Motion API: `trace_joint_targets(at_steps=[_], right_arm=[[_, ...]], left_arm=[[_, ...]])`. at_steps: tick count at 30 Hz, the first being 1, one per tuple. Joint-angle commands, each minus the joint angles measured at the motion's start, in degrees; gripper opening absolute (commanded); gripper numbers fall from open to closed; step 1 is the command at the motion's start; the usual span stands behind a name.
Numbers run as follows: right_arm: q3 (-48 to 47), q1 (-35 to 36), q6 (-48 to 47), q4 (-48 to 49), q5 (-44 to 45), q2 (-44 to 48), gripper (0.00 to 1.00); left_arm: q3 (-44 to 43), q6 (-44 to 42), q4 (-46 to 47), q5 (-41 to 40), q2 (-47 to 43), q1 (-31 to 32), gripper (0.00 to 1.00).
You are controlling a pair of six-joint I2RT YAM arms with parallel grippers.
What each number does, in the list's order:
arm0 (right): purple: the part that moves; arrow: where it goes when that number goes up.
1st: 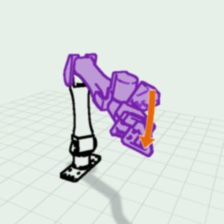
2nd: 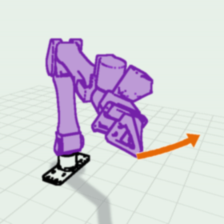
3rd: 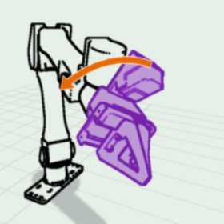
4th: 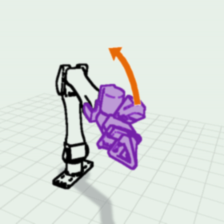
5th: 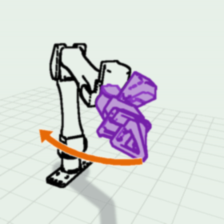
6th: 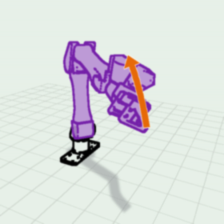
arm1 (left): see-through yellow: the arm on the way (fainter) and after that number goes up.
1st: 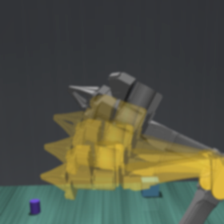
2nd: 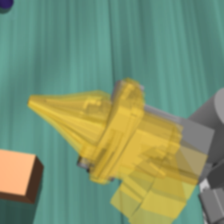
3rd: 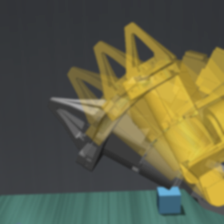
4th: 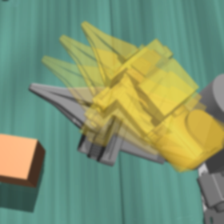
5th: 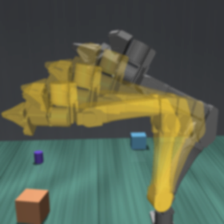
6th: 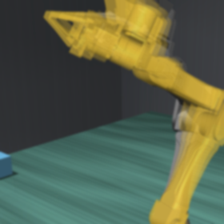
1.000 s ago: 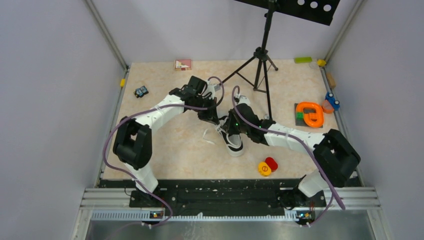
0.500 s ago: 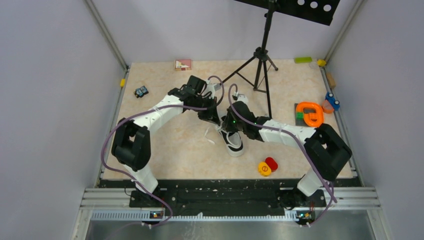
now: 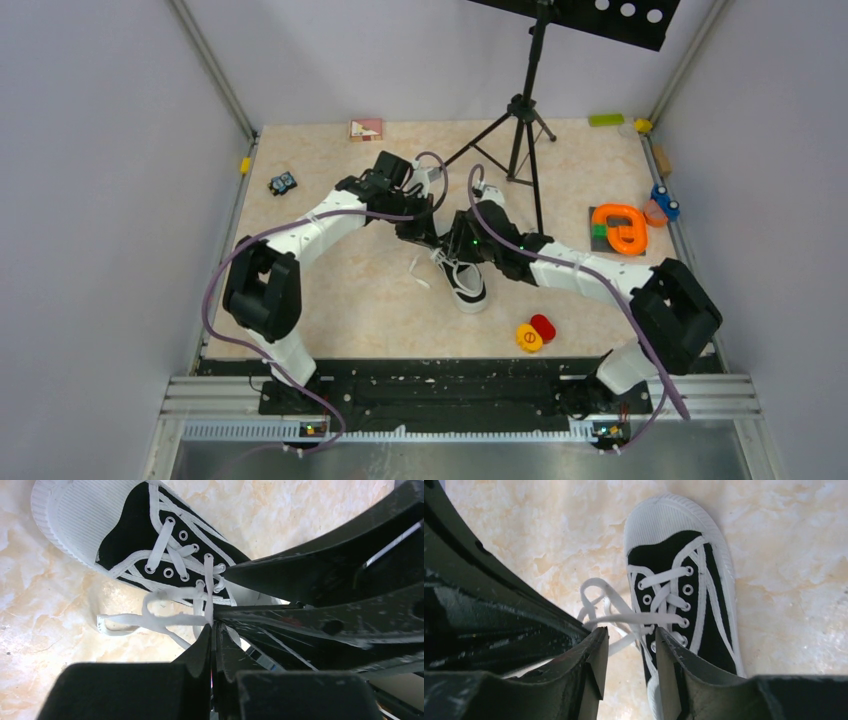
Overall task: Tie the shoes
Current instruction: Cross the shoelace with the shoelace.
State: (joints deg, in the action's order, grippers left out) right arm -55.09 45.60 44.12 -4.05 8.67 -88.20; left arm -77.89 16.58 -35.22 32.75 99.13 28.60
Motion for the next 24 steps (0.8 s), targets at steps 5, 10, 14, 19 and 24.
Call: trace_joint_targets(at_steps=[5, 10, 14, 19, 24], right_arm=[[2.2, -0.4, -1.0, -3.7, -1.2, 8.0, 0.46], [0.9, -0.9, -3.7, -6.7, 1.5, 10.0, 0.45], [-1.5, -4.1, -4.3, -6.3, -0.1, 7.4, 0.44], [-7.1, -7.6, -5.8, -6.5, -3.6, 1.5, 0.45], [-13.1, -9.8, -10.0, -8.2, -10.1, -4.8, 0.48]], left_arm=[[-0.1, -0.5, 0.2, 0.9, -1.1, -0.1, 0.0], [0.0, -1.0, 0.1, 1.5, -0.6, -0.1, 0.0], [0.0, -1.4, -0.4, 1.4, -0.4, -0.1, 0.0], [1.3, -1.7, -0.5, 1.4, -0.5, 0.0, 0.0], [2.1, -1.9, -0.4, 0.8, -0.8, 0.0, 0.0]])
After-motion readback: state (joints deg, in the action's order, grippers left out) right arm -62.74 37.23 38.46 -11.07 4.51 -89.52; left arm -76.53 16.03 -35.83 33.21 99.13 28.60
